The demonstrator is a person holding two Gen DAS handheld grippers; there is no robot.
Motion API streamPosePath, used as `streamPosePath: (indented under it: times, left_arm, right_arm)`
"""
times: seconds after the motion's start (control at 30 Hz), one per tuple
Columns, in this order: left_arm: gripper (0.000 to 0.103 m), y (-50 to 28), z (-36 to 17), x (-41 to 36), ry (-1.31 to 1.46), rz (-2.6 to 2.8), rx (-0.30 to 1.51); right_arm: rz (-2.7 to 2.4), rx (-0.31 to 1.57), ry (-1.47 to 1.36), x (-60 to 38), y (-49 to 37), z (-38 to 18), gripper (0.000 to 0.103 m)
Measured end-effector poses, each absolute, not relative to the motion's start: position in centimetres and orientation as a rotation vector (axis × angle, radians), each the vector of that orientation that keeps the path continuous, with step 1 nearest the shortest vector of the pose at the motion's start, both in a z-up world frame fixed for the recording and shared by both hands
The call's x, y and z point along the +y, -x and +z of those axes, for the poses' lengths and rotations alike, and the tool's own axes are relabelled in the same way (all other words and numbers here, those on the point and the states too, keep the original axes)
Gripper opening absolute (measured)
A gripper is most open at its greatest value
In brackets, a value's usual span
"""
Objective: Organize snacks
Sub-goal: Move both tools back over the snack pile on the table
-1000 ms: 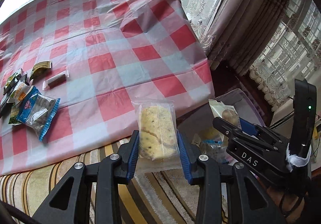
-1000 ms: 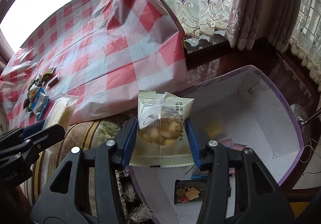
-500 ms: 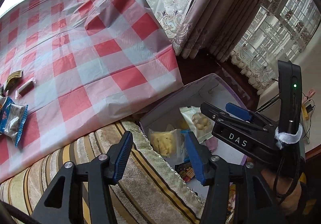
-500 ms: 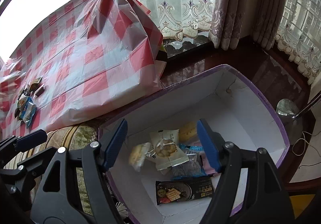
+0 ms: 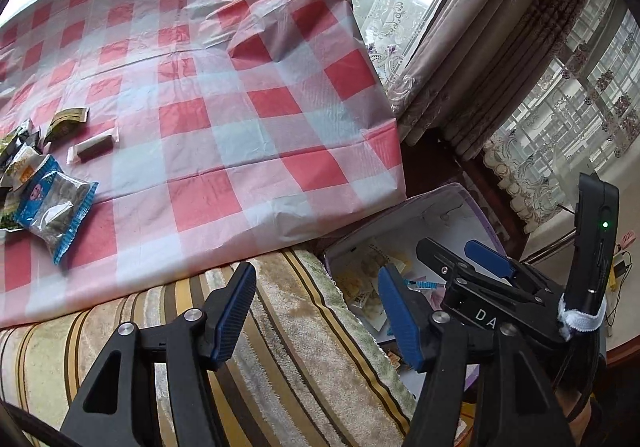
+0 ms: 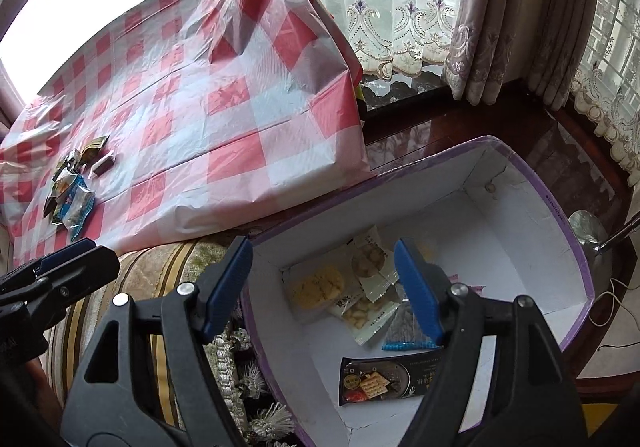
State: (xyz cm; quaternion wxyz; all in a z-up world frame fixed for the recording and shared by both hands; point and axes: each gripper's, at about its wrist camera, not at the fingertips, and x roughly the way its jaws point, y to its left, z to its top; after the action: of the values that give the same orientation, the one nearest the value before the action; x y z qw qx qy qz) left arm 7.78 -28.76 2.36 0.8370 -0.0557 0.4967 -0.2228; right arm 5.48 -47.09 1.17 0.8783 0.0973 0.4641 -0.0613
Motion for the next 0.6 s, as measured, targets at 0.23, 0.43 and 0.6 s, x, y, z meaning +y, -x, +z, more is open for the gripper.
streamPosePath:
  times: [0.23, 0.43, 0.6]
  left_arm:
    - [0.064, -8.6, 2.7, -23.5, 0.214, -0.353, 1.011]
    - [0.064, -9.3, 2.6, -17.5, 0.327, -0.242, 1.002]
    - [0.064, -9.9, 2.5, -12.6, 0.443, -0.150, 0.979]
  right_arm:
    - [-0.051, 0.976, -0.144, -43.3, -6.3, 1.6, 0.077]
    - [0.029, 0.984, -0.083, -39.2, -6.9, 1.9, 0.079]
    - [0.093, 0.983, -0.018, -36.0, -7.9, 2.1, 0.079]
